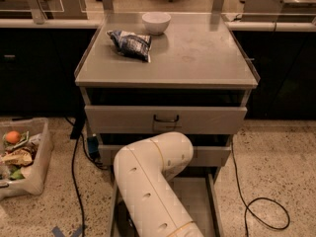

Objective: Pick pepsi can from bottom drawer and place on counter

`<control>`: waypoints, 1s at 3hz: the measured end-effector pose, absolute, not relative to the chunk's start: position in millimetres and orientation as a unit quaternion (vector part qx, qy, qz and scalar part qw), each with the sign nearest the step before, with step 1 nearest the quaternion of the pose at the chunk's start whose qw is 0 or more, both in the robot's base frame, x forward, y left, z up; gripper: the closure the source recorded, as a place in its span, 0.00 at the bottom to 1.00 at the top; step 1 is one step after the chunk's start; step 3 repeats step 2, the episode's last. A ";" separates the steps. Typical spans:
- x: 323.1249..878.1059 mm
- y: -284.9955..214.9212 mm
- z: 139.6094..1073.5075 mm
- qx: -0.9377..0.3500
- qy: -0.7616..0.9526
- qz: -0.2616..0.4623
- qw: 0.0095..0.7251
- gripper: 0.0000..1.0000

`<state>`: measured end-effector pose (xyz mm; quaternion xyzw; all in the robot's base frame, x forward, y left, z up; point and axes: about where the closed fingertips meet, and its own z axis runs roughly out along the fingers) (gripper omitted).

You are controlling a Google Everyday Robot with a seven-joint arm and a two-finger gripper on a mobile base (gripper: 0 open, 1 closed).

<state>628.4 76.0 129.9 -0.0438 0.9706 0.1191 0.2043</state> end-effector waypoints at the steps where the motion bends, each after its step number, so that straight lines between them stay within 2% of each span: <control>1: 624.6 74.4 127.9 -0.038 0.972 0.121 0.199 0.15; 2: 624.6 74.4 127.9 -0.038 0.972 0.121 0.199 0.00; 3: 624.6 74.4 127.9 -0.038 0.972 0.121 0.199 0.00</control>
Offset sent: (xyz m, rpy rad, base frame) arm -0.0038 -0.0016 -0.0020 0.0054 0.0115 -0.0093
